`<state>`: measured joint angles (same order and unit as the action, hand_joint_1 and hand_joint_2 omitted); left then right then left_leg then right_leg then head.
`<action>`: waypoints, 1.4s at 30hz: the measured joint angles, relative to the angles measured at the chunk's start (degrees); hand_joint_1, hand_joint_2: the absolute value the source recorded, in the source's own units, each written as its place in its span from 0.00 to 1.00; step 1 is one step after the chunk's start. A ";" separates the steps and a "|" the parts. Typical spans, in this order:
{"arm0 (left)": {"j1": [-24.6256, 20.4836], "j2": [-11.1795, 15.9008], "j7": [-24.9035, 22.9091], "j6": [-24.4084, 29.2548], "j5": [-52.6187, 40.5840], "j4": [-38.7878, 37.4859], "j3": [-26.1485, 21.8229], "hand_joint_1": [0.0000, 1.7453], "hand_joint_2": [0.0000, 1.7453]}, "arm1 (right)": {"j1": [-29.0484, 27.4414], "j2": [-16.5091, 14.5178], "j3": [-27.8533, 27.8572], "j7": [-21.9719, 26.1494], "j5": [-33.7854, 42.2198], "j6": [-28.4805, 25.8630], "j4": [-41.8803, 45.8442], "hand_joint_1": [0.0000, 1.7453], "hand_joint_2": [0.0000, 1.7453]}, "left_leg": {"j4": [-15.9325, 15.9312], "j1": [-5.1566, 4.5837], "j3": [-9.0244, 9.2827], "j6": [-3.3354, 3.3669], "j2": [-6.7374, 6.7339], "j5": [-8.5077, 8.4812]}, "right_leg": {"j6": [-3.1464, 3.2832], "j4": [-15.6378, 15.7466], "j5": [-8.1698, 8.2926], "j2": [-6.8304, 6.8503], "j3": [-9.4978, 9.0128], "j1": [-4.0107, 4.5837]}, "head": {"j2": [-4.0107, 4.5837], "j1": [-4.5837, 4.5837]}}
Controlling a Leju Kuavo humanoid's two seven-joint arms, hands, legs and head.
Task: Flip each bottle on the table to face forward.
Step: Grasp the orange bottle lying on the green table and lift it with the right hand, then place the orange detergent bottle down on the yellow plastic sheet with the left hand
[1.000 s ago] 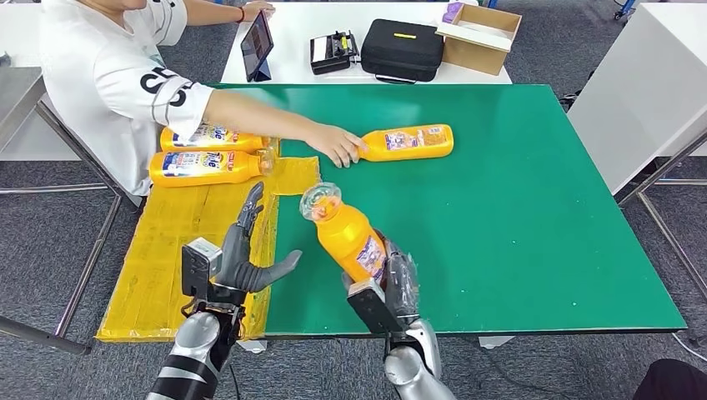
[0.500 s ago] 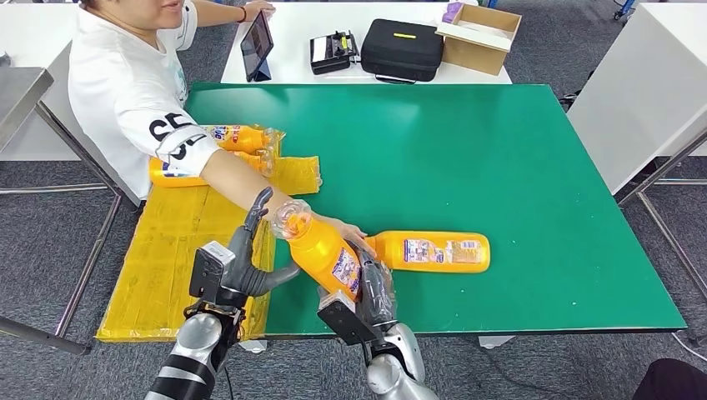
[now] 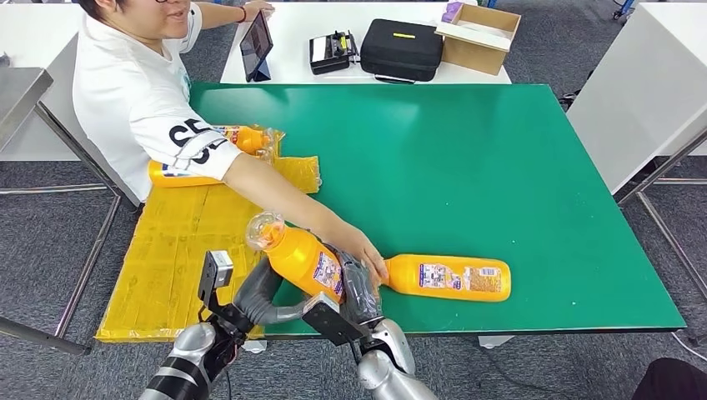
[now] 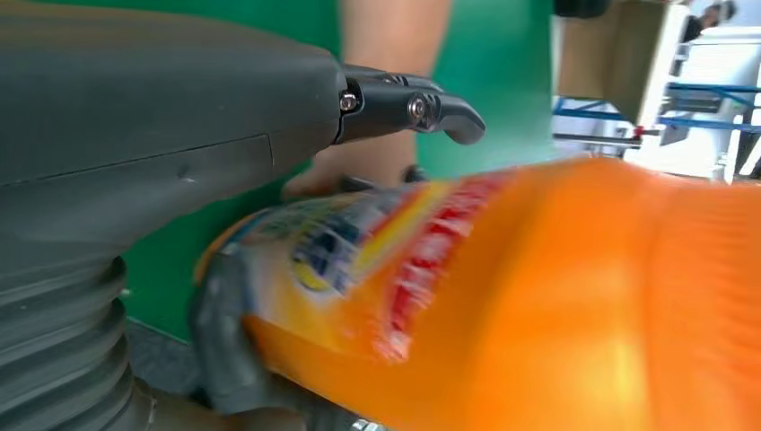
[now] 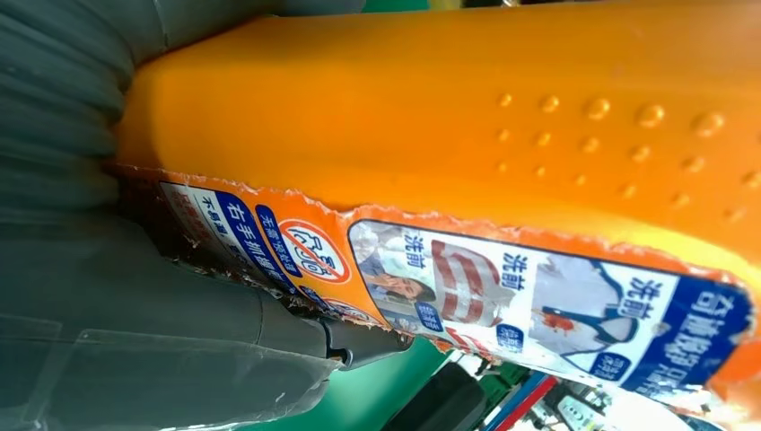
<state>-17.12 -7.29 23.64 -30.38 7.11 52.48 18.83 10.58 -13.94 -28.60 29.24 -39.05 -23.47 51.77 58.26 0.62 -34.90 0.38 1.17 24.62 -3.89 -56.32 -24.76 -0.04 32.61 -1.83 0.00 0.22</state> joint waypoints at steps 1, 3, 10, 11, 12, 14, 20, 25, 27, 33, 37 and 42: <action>-0.10 0.33 -0.01 -0.21 0.16 -0.54 0.16 0.00 1.00 | 0.14 -0.04 -0.11 0.03 0.08 -0.01 -0.20 1.00 1.00 | 0.00 0.00 0.00 0.00 0.01 0.00 | 0.00 0.00 0.00 0.01 0.00 0.00 | 0.00 0.00; -0.26 0.86 -0.02 -0.38 0.31 -1.35 0.41 0.00 1.00 | 0.35 -0.11 -0.24 0.05 0.12 -0.01 -0.54 1.00 1.00 | 0.00 0.01 -0.01 -0.01 0.01 0.00 | 0.00 0.00 0.00 0.01 0.00 0.00 | 0.00 0.00; -0.85 1.74 -0.02 -0.40 0.34 -2.91 0.96 0.00 1.00 | 0.77 -0.26 -0.34 0.07 0.10 -0.01 -1.50 1.00 1.00 | 0.00 0.00 -0.02 -0.01 0.01 0.00 | 0.00 0.01 0.00 0.01 0.00 -0.01 | 0.00 0.00; -0.89 1.81 -0.02 -0.40 0.34 -3.04 0.97 0.00 1.00 | 0.79 -0.27 -0.34 0.07 0.10 -0.01 -1.60 1.00 1.00 | 0.00 0.00 -0.02 -0.01 0.01 0.00 | 0.00 0.01 0.00 0.01 0.00 -0.01 | 0.00 0.00; -0.93 1.86 -0.02 -0.40 0.34 -3.16 0.98 0.00 1.00 | 0.80 -0.27 -0.34 0.07 0.10 -0.01 -1.69 1.00 1.00 | 0.00 0.00 -0.02 -0.01 0.01 -0.01 | 0.00 0.01 0.00 0.01 0.00 -0.01 | 0.00 0.00; -0.96 1.95 -0.02 -0.41 0.34 -3.36 0.99 0.00 1.00 | 0.81 -0.27 -0.34 0.07 0.10 -0.01 -1.84 1.00 1.00 | 0.00 0.00 -0.01 -0.01 0.01 -0.01 | 0.00 0.00 0.00 0.01 0.00 0.00 | 0.00 0.00; -1.01 2.12 -0.10 -0.53 0.72 -3.74 1.10 0.00 1.00 | 0.85 -0.27 -0.34 0.08 0.13 -0.02 -2.14 1.00 1.00 | 0.00 0.00 -0.02 -0.01 0.01 -0.01 | 0.00 0.00 0.00 0.01 0.00 0.00 | 0.00 0.00; -1.08 2.47 -1.39 -3.53 5.64 -4.41 1.24 0.00 1.00 | 1.14 -0.27 -0.41 0.29 0.56 -0.04 -2.47 1.00 1.00 | 0.00 0.00 -0.02 -0.01 0.01 -0.01 | 0.00 0.00 0.00 0.01 0.00 0.00 | 0.00 0.00; -1.06 2.79 -1.41 -3.83 6.63 -4.60 1.39 0.00 1.00 | 1.25 -0.28 -0.57 0.33 0.64 0.04 -2.64 1.00 1.00 | 0.00 0.00 -0.02 -0.01 0.01 -0.01 | 0.00 0.00 0.00 0.01 -0.01 0.00 | 0.00 0.00; -1.10 2.88 -0.16 1.93 5.89 -4.63 2.48 0.00 1.00 | 1.42 -1.16 -2.94 0.08 0.02 4.01 -3.49 1.00 1.00 | 0.00 0.01 -0.01 -0.02 0.00 -0.02 | 0.00 0.00 0.00 0.00 0.02 0.00 | 0.00 0.00; -0.23 2.62 -0.14 2.71 9.04 -3.75 1.97 0.00 1.00 | 2.06 -2.23 -5.21 -0.45 0.40 6.81 -5.43 1.00 1.00 | 0.00 0.01 -0.01 -0.02 -0.06 -0.02 | 0.00 0.00 0.00 -0.02 0.07 0.00 | 0.00 0.01; 1.01 2.57 -0.76 3.25 10.42 -2.77 1.23 0.00 1.00 | 3.61 -2.91 -6.90 -0.45 1.32 6.86 -8.42 1.00 1.00 | 0.00 0.01 -0.01 -0.02 -0.09 -0.02 | 0.00 0.01 0.00 -0.03 0.11 0.00 | 0.00 0.00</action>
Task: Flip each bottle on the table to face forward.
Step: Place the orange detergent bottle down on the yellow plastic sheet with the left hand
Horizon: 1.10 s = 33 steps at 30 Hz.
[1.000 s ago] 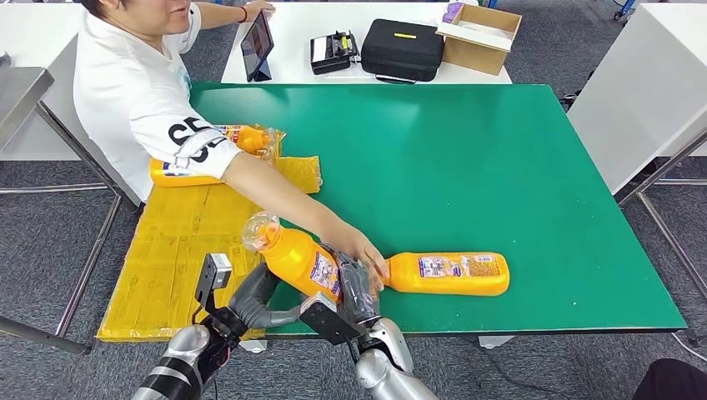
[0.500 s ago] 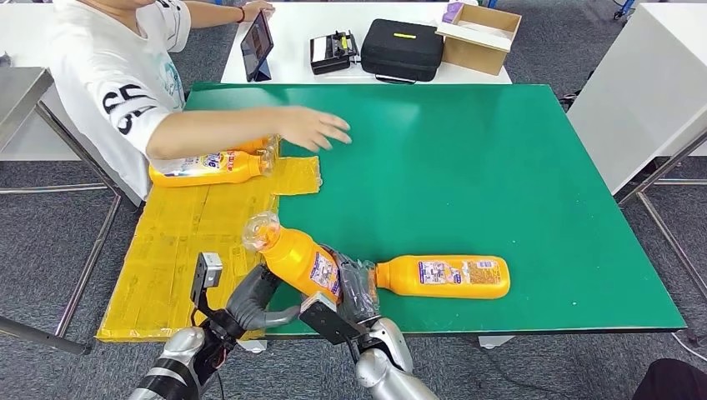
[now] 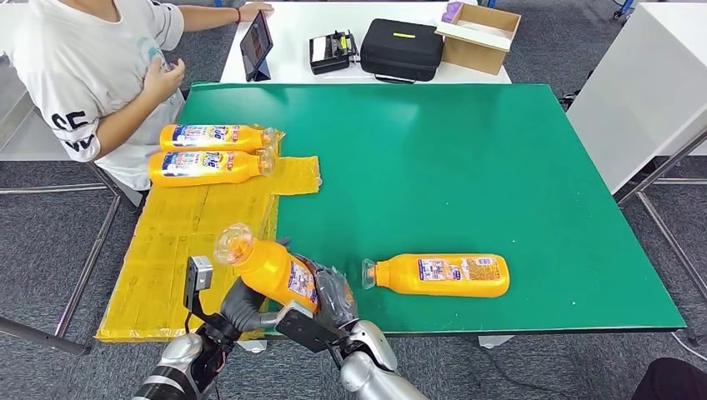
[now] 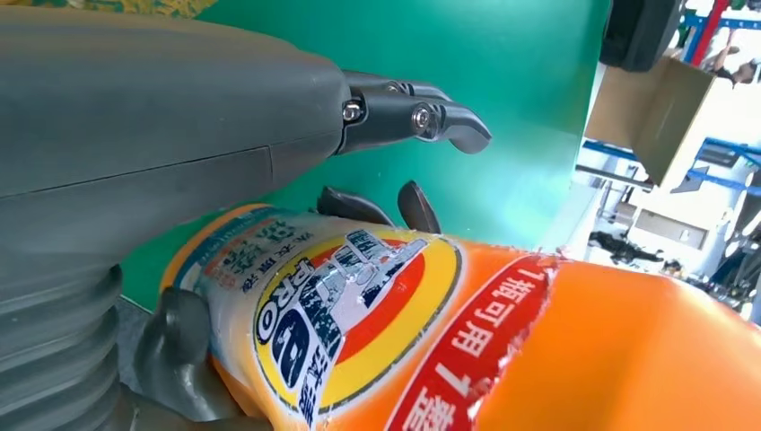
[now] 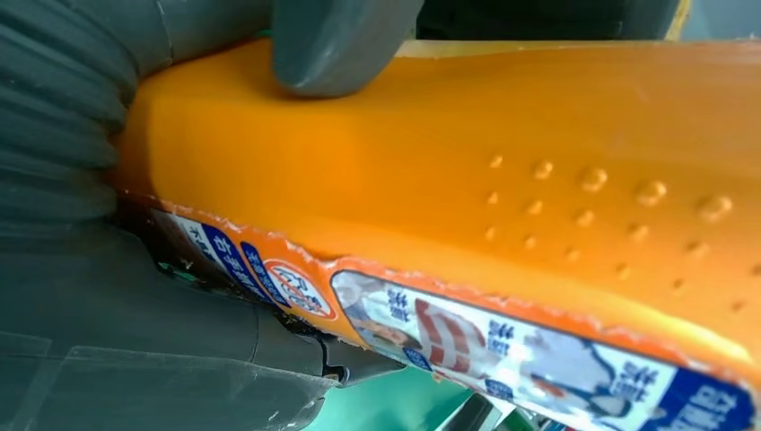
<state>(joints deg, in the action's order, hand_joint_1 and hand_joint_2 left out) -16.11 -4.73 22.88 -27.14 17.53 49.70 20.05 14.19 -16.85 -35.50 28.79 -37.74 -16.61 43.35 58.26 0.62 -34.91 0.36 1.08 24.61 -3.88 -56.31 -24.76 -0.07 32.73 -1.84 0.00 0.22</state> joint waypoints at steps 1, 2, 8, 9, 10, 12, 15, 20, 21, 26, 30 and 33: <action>0.14 -0.02 -0.02 0.02 0.22 0.06 -0.16 0.00 1.00 | 0.27 -0.09 -0.26 0.00 0.10 0.06 -0.45 1.00 1.00 | 0.00 0.00 0.00 0.00 -0.01 0.00 | 0.00 0.00 0.00 0.00 0.00 0.00 | 0.00 0.00; 0.24 -0.04 -0.05 0.02 0.37 0.09 -0.30 0.00 1.00 | 0.52 -0.18 -0.50 0.00 0.17 0.11 -0.86 1.00 1.00 | 0.00 0.00 0.00 0.00 -0.01 0.00 | 0.00 0.00 0.00 0.00 0.00 0.00 | 0.00 0.00; 0.79 -0.19 0.04 0.03 0.49 0.11 -0.59 0.00 1.00 | 1.44 -0.77 -1.84 -0.32 0.05 0.44 -2.75 1.00 1.00 | 0.00 0.00 0.00 0.00 -0.04 0.00 | 0.00 0.00 0.00 0.00 0.03 0.00 | 0.00 0.00; 0.81 -0.25 0.13 0.03 0.51 0.11 -0.61 0.00 1.00 | 1.61 -0.86 -2.13 -0.49 -0.03 0.50 -3.07 1.00 1.00 | 0.00 0.00 0.00 0.00 -0.05 0.00 | 0.00 0.00 0.00 0.00 0.04 0.00 | 0.00 0.00; 0.82 -0.31 0.19 0.02 0.54 0.11 -0.63 0.00 1.00 | 1.79 -0.94 -2.43 -0.63 -0.09 0.57 -3.38 1.00 1.00 | 0.00 0.00 -0.01 0.00 -0.05 0.00 | 0.00 0.00 0.00 0.00 0.05 0.00 | 0.00 0.00; 0.83 -0.45 0.24 -0.01 0.59 0.11 -0.65 0.00 1.00 | 2.08 -1.05 -3.10 -0.79 -0.13 0.67 -3.96 1.00 1.00 | 0.00 0.00 -0.01 0.00 -0.07 0.00 | 0.00 0.00 0.00 0.00 0.06 0.00 | 0.00 0.00; 0.86 -0.76 0.24 -0.14 0.76 0.11 -0.61 0.00 1.00 | 2.32 -1.10 -3.78 -0.81 -0.13 0.91 -4.49 1.00 1.00 | 0.00 0.00 -0.02 0.00 -0.07 0.00 | 0.00 0.00 0.00 0.00 0.06 0.00 | 0.00 0.00; 1.13 -0.98 0.23 -1.08 1.92 0.14 -0.73 0.00 1.00 | 2.63 -1.11 -4.40 -1.03 0.15 0.99 -5.02 1.00 1.00 | 0.00 0.00 -0.01 0.00 -0.12 0.00 | 0.01 0.00 0.01 -0.01 0.07 0.00 | 0.00 0.00; 1.24 -0.99 0.22 -1.19 2.06 0.22 -0.81 0.00 1.00 | 2.69 -1.11 -4.51 -1.16 0.19 0.99 -5.14 1.00 1.00 | 0.00 0.00 -0.01 0.00 -0.12 0.00 | 0.01 0.00 0.01 -0.01 0.07 0.00 | 0.00 0.00; 1.97 -1.04 0.14 0.04 1.84 1.59 -1.25 0.00 1.00 | 2.96 -1.12 -4.80 -1.93 0.23 0.86 -5.58 1.00 1.00 | 0.00 0.00 -0.01 0.00 -0.15 0.00 | 0.01 0.00 0.01 -0.02 0.09 0.00 | 0.00 0.00; 2.66 -1.23 -0.19 1.33 1.50 3.42 -1.84 0.00 1.00 | 3.30 -1.17 -4.85 -2.62 0.03 0.72 -5.62 1.00 1.00 | 0.00 0.00 -0.01 0.00 -0.16 0.00 | 0.01 0.00 0.01 -0.02 0.09 0.00 | 0.00 0.00; 3.01 -1.33 -0.55 1.72 1.63 4.39 -2.16 0.00 1.00 | 3.50 -1.26 -4.86 -2.88 -0.14 0.49 -5.62 1.00 1.00 | 0.00 0.00 -0.01 0.00 -0.16 0.00 | 0.01 0.00 0.01 -0.02 0.09 0.00 | 0.00 0.00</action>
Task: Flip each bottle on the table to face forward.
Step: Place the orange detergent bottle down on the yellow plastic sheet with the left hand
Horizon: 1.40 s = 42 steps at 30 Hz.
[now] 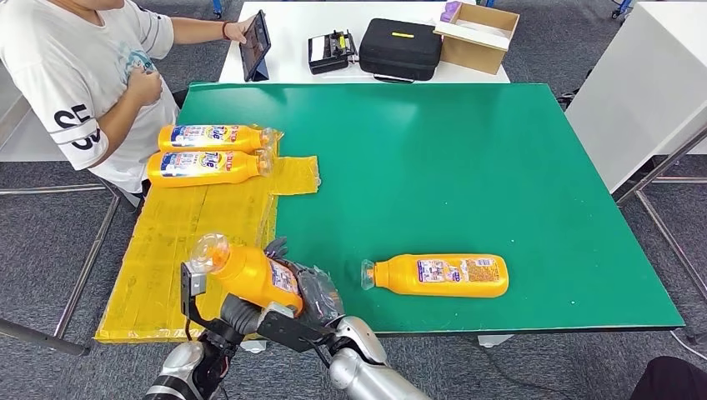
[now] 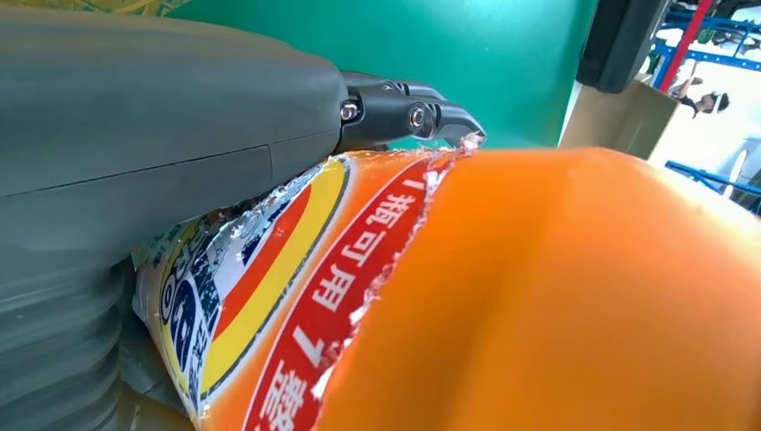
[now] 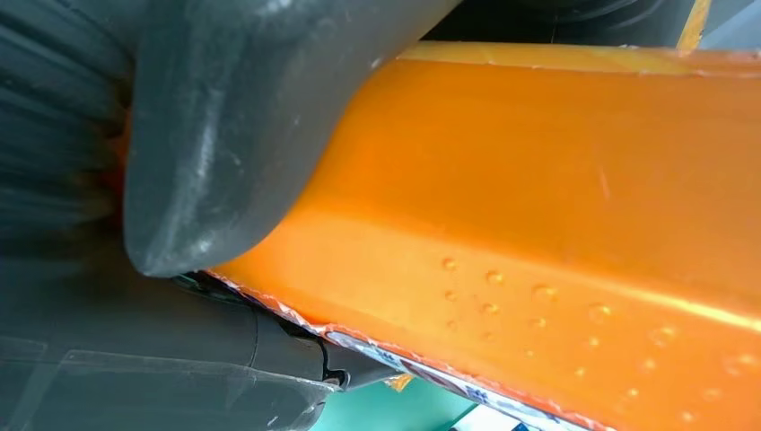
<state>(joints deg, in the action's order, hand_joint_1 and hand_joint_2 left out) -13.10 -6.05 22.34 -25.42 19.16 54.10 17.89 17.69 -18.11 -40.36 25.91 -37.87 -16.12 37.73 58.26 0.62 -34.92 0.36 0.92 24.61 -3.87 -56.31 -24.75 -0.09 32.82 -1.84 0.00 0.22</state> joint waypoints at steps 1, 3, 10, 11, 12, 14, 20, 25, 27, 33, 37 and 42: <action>0.07 -0.02 -0.12 0.14 0.04 0.23 -0.11 0.00 1.00 | 0.05 -0.03 -0.01 -0.12 -0.05 -0.11 0.00 1.00 1.00 | 0.00 0.00 0.00 0.00 0.00 0.00 | 0.00 0.00 0.00 0.00 0.00 0.00 | 0.00 0.00; 0.18 -0.10 -0.26 0.60 0.06 0.60 -0.41 0.00 1.00 | 0.15 -0.07 -0.01 -0.47 -0.22 -0.32 0.00 1.00 1.00 | 0.00 0.00 0.00 0.00 0.00 0.00 | 0.00 0.00 0.00 0.00 0.00 0.00 | 0.00 0.00; 0.46 -0.58 -0.31 1.73 0.13 2.13 -1.68 0.00 1.00 | 0.73 -0.27 -0.01 -1.03 -0.80 -0.52 0.00 1.00 1.00 | 0.00 0.00 0.00 0.00 -0.01 0.00 | 0.00 0.00 0.00 -0.01 0.00 0.00 | 0.00 0.00; 0.48 -0.61 -0.31 1.74 0.16 2.27 -1.75 0.00 1.00 | 0.80 -0.30 -0.01 -1.03 -0.83 -0.53 0.00 1.00 1.00 | 0.00 0.00 0.00 0.00 -0.01 0.00 | 0.00 0.00 0.00 -0.01 0.00 0.00 | 0.00 0.00; 0.49 -0.64 -0.31 1.74 0.18 2.38 -1.84 0.00 1.00 | 0.85 -0.32 -0.01 -1.03 -0.85 -0.54 0.00 1.00 1.00 | 0.00 0.00 0.00 0.00 -0.01 0.00 | 0.00 0.00 0.00 -0.01 0.00 0.00 | 0.00 0.00; 0.51 -0.74 -0.31 1.75 0.20 2.46 -2.04 0.00 1.00 | 0.92 -0.36 -0.01 -1.04 -0.86 -0.54 0.00 1.00 1.00 | 0.00 0.00 0.00 0.00 -0.01 0.00 | 0.00 0.00 0.00 -0.01 0.00 0.00 | 0.00 0.00; 0.54 -0.97 -0.31 1.75 0.28 2.69 -2.35 0.00 1.00 | 1.01 -0.38 -0.01 -1.05 -0.86 -0.62 0.00 1.00 1.00 | 0.00 0.00 0.00 0.00 -0.01 0.00 | 0.00 0.00 0.00 -0.01 0.00 0.00 | 0.00 0.00; 0.56 -1.14 -0.73 1.73 1.52 3.31 -2.88 0.00 1.00 | 1.05 -0.44 -0.03 -1.07 -0.95 -0.62 -0.07 1.00 1.00 | 0.00 0.00 0.00 0.00 -0.01 0.00 | 0.00 0.00 0.00 -0.01 0.00 0.00 | 0.00 -0.01; 0.64 -1.34 -1.72 1.35 2.34 3.46 -3.09 0.00 1.00 | 1.07 -0.50 -0.03 -1.10 -1.02 -0.63 -0.12 1.00 1.00 | 0.00 0.00 0.00 0.00 -0.01 0.00 | 0.00 0.00 0.00 -0.01 0.00 0.00 | 0.00 -0.01; 1.07 -2.72 -2.67 0.05 3.90 2.80 -3.22 0.00 1.00 | 1.11 -0.55 -0.01 -1.27 -1.31 -0.74 -0.75 1.00 1.00 | 0.00 0.00 -0.02 0.00 0.00 0.00 | 0.00 0.01 0.00 0.00 0.01 0.00 | 0.00 0.00; 1.06 -3.18 -1.97 0.54 3.84 2.03 -3.22 0.00 1.00 | 1.14 -0.57 -0.01 -1.52 -1.51 -0.77 -1.16 1.00 1.00 | 0.00 0.00 -0.02 0.00 -0.01 0.00 | 0.00 0.01 0.00 -0.01 0.01 0.00 | 0.00 0.00; 0.97 -3.34 -0.96 1.81 3.41 1.70 -3.28 0.00 1.00 | 1.11 -0.62 -0.03 -1.73 -1.71 -0.57 -1.80 1.00 1.00 | 0.00 0.00 -0.02 0.00 -0.02 0.00 | 0.00 0.00 0.00 -0.02 0.02 0.01 | 0.00 0.00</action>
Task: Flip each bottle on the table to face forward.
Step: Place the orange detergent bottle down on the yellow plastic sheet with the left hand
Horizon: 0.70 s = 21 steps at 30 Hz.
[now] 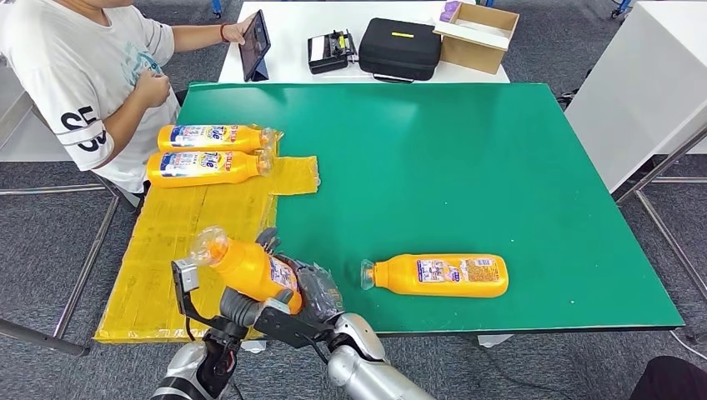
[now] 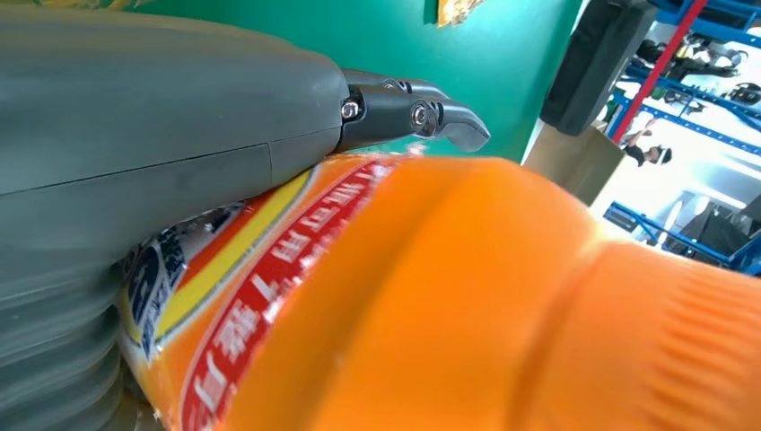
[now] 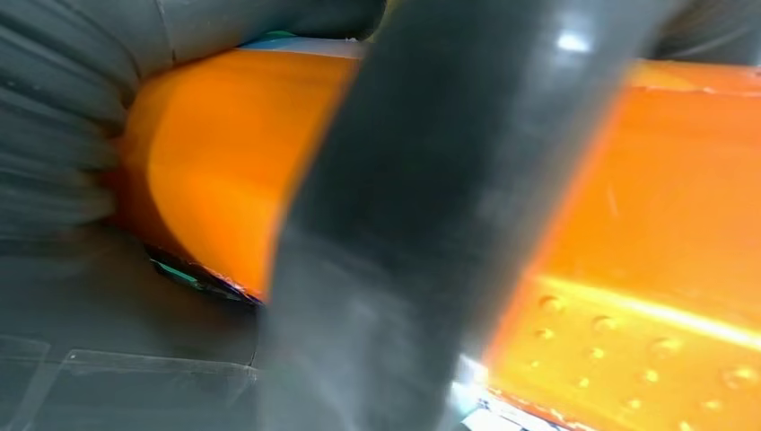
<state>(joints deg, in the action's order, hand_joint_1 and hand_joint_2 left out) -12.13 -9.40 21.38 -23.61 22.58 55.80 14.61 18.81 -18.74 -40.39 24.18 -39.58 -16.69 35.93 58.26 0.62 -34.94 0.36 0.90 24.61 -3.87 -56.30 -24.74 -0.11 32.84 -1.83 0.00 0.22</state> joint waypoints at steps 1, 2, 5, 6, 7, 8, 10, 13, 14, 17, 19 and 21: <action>-0.01 0.00 0.04 0.07 0.07 0.00 -0.04 0.00 1.00 | 0.00 -0.01 0.00 -0.02 0.00 0.05 -0.08 1.00 1.00 | 0.00 0.00 0.00 0.00 0.00 0.00 | 0.00 0.00 0.00 0.00 0.00 0.00 | 0.00 0.00; -0.02 0.00 0.05 0.10 0.16 0.00 -0.07 0.00 1.00 | 0.01 -0.02 -0.01 -0.03 0.00 0.09 -0.14 1.00 1.00 | 0.00 0.00 0.00 0.00 0.00 0.00 | 0.00 0.00 0.00 0.00 0.00 0.00 | 0.00 0.00; -0.02 0.00 -0.07 0.05 0.32 0.00 -0.11 0.29 1.00 | 0.05 -0.06 -0.03 -0.07 -0.01 0.13 -0.26 1.00 1.00 | 0.00 0.00 0.01 0.00 0.00 0.00 | 0.00 0.00 0.00 0.00 -0.01 0.00 | 0.00 0.00; -0.02 0.00 -0.10 -0.05 0.32 0.00 -0.13 0.54 1.00 | 0.07 -0.07 -0.04 -0.08 -0.02 0.14 -0.32 1.00 1.00 | 0.00 0.00 0.01 0.00 0.00 0.00 | 0.00 0.00 0.00 0.00 -0.01 0.00 | 0.00 0.00; -0.01 0.00 -0.08 -0.20 0.30 0.00 -0.14 0.79 1.00 | 0.10 -0.08 -0.05 -0.09 -0.02 0.14 -0.36 1.00 1.00 | 0.00 0.00 0.01 0.00 0.00 0.00 | 0.00 0.01 0.00 0.00 -0.01 0.00 | 0.00 0.00; -0.01 0.00 0.01 -0.37 0.26 0.00 -0.16 1.00 1.00 | 0.12 -0.08 -0.08 -0.10 -0.02 0.15 -0.39 1.00 1.00 | 0.00 0.00 0.01 0.00 0.00 0.00 | 0.00 0.01 0.00 0.00 -0.01 0.00 | 0.00 0.00; 0.01 -0.04 0.54 -0.46 -0.10 0.00 -0.23 1.00 1.00 | 0.15 -0.08 -0.12 -0.11 -0.02 0.15 -0.44 1.00 1.00 | 0.00 0.00 0.01 0.00 0.00 0.00 | 0.00 0.00 0.00 0.00 -0.01 0.00 | 0.00 0.00; 0.10 -0.29 1.68 0.22 -0.91 0.05 -0.43 1.00 1.00 | 0.19 -0.08 -0.22 -0.19 -0.02 0.16 -0.48 1.00 1.00 | 0.00 0.00 0.01 0.00 0.00 0.00 | 0.00 0.00 0.00 0.00 -0.01 0.00 | 0.00 0.00; 0.14 -0.39 1.96 0.56 -1.20 0.11 -0.52 1.00 1.00 | 0.20 -0.08 -0.27 -0.23 -0.01 0.16 -0.48 1.00 1.00 | 0.00 0.00 0.01 0.00 0.00 0.00 | 0.00 0.00 0.00 0.00 -0.01 0.00 | 0.00 0.00; 0.43 -0.66 2.94 2.21 -2.87 0.75 -0.72 1.00 1.00 | 0.22 -0.08 -0.40 -0.37 0.00 0.19 -0.48 1.00 1.00 | 0.00 0.00 0.01 0.00 0.00 0.00 | 0.00 0.00 0.00 0.00 -0.01 0.00 | 0.00 0.00; 0.82 -0.86 3.43 3.42 -3.97 1.68 -0.84 1.00 1.00 | 0.24 -0.10 -0.47 -0.42 0.00 0.21 -0.48 1.00 1.00 | 0.00 0.00 0.00 0.00 0.00 0.00 | 0.00 0.00 0.00 -0.01 0.00 0.00 | 0.00 0.00; 1.12 -1.00 3.58 4.08 -4.48 2.58 -0.96 1.00 1.00 | 0.30 -0.14 -0.56 -0.42 0.00 0.22 -0.47 1.00 1.00 | 0.00 0.00 0.00 0.00 0.00 0.00 | 0.00 0.00 0.00 -0.01 0.01 0.00 | 0.00 0.00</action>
<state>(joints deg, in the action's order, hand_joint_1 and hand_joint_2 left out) -11.01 -10.40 24.96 -19.53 18.10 58.38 13.65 19.11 -18.88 -40.95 23.76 -39.58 -16.47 35.46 58.26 0.62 -34.94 0.36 0.89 24.61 -3.87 -56.30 -24.74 -0.11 32.85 -1.83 0.00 0.22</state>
